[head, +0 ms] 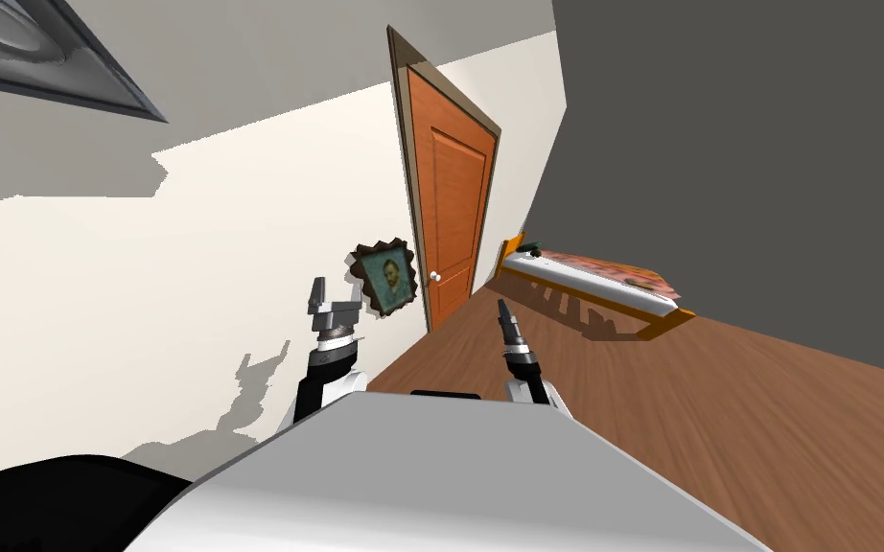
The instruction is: Pull the door open
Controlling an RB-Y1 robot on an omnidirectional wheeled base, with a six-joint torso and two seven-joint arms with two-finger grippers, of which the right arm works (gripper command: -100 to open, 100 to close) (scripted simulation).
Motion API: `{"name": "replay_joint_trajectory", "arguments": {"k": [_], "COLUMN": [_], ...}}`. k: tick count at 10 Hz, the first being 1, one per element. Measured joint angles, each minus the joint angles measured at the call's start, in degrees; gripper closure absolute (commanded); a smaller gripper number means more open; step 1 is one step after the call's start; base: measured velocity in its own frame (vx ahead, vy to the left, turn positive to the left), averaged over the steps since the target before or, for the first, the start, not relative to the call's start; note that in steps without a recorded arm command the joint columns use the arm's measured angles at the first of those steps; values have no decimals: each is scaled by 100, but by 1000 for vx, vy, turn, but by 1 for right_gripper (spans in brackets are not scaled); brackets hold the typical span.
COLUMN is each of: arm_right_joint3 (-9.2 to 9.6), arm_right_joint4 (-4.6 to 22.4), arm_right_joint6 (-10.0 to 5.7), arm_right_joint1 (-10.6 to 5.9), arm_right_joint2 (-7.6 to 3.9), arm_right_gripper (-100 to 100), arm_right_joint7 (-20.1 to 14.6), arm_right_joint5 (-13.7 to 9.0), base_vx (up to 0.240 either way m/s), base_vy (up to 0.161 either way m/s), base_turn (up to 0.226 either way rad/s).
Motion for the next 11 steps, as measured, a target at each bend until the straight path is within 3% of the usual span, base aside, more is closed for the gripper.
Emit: {"name": "replay_joint_trajectory", "arguments": {"k": [4, 11], "arm_right_joint3": [97, 213], "arm_right_joint4": [422, 1416], "arm_right_joint6": [-77, -294], "arm_right_joint1": [-126, -516], "arm_right_joint2": [-26, -53], "arm_right_gripper": [-100, -100], "arm_right_joint7": [417, 1171], "arm_right_joint5": [248, 675], "base_vx": [97, 100], "base_vy": [-48, -42], "base_turn": [22, 22]}}
